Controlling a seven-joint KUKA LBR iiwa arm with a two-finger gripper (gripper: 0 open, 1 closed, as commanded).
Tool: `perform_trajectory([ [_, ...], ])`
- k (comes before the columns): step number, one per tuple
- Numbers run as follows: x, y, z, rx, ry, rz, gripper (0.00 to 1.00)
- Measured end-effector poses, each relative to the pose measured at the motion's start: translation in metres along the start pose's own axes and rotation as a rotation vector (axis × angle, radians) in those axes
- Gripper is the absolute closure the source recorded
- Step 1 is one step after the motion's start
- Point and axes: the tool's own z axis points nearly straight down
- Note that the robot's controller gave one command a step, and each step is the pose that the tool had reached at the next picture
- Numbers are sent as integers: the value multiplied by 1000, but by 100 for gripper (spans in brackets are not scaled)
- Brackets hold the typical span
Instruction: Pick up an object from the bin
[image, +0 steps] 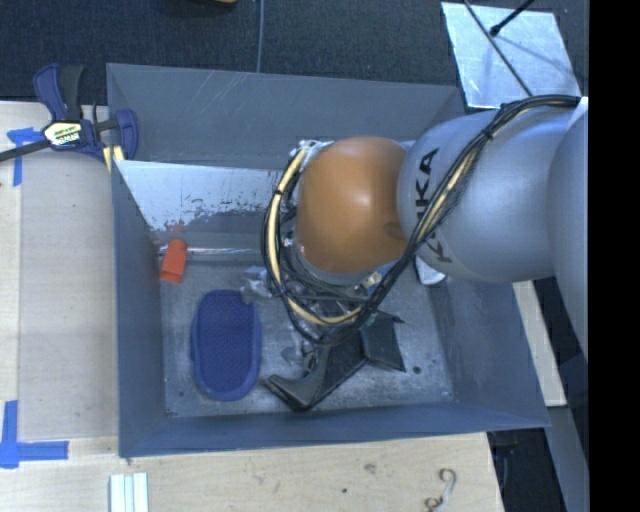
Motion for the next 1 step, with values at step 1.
perform_trajectory([
  [1, -60, 26, 66, 1, -2, -334, 0],
])
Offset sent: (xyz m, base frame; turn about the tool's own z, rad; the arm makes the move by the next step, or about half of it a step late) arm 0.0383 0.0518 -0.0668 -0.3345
